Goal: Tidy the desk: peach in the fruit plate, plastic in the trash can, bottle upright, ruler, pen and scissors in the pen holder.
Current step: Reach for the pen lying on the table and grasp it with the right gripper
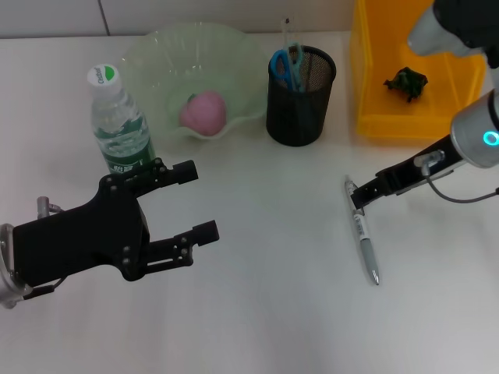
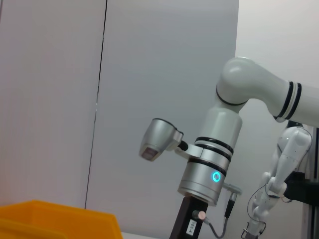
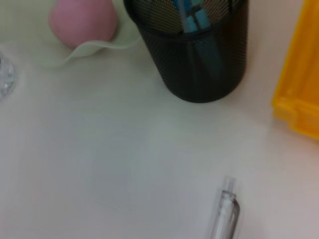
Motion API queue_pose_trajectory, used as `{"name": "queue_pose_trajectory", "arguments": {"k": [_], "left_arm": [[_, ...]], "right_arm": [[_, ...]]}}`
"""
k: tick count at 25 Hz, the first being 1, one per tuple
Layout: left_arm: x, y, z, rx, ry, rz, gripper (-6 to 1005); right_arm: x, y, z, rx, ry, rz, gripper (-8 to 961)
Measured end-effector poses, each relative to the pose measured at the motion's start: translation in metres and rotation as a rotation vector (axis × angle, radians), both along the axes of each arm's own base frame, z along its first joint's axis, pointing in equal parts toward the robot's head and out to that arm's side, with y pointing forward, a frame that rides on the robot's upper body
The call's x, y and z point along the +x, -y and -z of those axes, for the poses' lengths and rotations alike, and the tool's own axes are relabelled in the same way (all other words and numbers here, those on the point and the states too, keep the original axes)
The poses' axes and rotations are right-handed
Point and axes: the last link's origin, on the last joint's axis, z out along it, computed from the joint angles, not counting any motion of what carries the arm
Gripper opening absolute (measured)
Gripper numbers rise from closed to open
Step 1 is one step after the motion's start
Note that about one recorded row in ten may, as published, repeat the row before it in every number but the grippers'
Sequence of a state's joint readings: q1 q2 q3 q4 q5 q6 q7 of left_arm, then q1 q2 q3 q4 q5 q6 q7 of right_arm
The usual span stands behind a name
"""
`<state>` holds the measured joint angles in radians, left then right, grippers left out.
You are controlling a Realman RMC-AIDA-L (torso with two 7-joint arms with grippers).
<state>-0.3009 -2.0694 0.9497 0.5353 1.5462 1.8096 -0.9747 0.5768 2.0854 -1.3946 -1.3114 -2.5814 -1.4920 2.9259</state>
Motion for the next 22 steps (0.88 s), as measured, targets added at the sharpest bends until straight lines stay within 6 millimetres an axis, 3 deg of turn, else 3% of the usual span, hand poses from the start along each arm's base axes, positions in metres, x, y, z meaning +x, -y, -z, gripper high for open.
{"name": "queue_pose_trajectory", "arguments": {"k": [13, 22], "left_arm": [[0.0, 0.001, 0.0, 0.001, -0.001, 0.003, 809], [-0.001, 0.002, 0.0, 0.008, -0.002, 0.011, 809]], "right_arm": [[-0.007, -0.011, 0.027, -0.057, 0.074, -0.022, 743], [-0.004, -0.011, 0.03, -0.058, 0.102, -0.026, 720]]}}
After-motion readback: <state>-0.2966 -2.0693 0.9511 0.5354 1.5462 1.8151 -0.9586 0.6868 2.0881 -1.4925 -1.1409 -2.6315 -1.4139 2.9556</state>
